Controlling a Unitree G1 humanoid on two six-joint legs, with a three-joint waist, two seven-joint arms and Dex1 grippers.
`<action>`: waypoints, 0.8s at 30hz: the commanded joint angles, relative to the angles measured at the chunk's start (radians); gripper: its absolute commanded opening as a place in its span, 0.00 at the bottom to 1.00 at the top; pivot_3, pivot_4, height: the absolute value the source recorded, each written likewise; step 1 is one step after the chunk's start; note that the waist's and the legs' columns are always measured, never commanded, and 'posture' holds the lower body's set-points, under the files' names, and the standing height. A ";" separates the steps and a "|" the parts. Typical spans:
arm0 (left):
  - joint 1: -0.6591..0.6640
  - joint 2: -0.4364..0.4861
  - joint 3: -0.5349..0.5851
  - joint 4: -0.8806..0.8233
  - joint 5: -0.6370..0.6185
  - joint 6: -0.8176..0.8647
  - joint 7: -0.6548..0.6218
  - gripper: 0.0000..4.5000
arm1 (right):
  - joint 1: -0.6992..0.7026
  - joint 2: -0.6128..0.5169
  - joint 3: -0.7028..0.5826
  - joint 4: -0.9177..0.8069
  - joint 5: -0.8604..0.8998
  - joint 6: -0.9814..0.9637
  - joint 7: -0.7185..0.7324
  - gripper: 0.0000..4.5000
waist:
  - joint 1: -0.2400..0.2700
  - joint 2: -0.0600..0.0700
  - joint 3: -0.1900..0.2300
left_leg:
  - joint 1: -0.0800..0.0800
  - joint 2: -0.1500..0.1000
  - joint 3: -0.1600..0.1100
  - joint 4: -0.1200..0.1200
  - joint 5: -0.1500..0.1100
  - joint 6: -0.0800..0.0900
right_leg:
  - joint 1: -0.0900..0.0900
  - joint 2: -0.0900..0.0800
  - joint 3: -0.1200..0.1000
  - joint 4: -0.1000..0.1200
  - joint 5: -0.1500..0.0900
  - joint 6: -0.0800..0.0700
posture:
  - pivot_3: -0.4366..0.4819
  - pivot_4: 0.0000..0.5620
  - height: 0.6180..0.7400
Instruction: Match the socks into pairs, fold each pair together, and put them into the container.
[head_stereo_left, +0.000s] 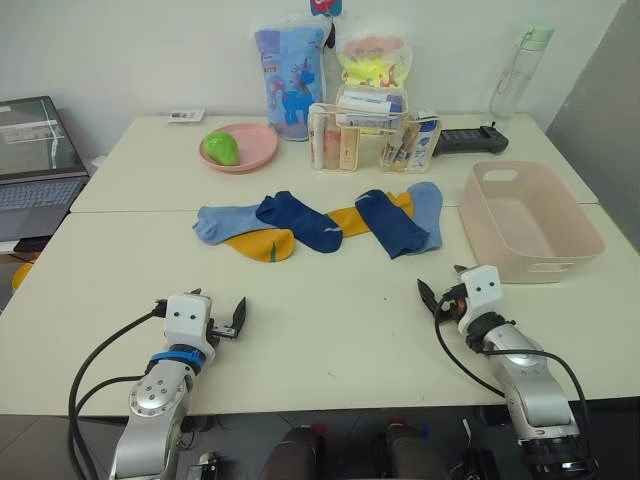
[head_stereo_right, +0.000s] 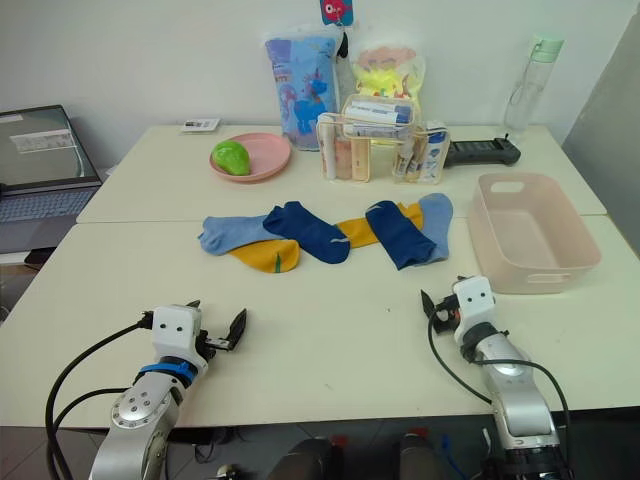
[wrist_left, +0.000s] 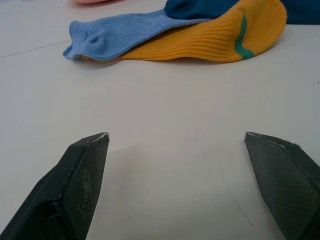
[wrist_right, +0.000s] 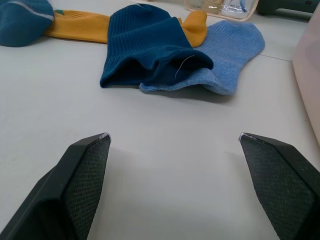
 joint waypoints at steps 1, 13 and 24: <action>-0.003 0.013 0.006 -0.014 0.002 -0.006 -0.006 1.00 | -0.013 -0.005 -0.012 -0.033 -0.001 -0.017 -0.001 0.98 | 0.000 0.000 0.000 | 0.000 0.000 0.000 0.000 0.000 0.000 | 0.000 0.000 0.000 0.000 0.000 0.000 | 0.48 0.27 1.00; -0.005 0.014 0.006 -0.013 -0.001 -0.012 -0.022 1.00 | -0.005 -0.014 -0.015 -0.040 0.002 -0.017 0.001 0.98 | 0.000 0.000 0.000 | 0.000 0.000 0.000 0.000 0.000 0.000 | 0.000 0.000 0.000 0.000 0.000 0.000 | 0.48 0.27 1.00; 0.002 0.002 0.002 -0.013 0.003 -0.023 -0.014 1.00 | -0.026 -0.015 -0.012 -0.032 0.004 -0.005 0.008 0.98 | 0.000 0.000 0.000 | 0.000 0.000 0.000 0.000 0.000 0.000 | 0.000 0.000 0.000 0.000 0.000 0.000 | 0.48 0.27 1.00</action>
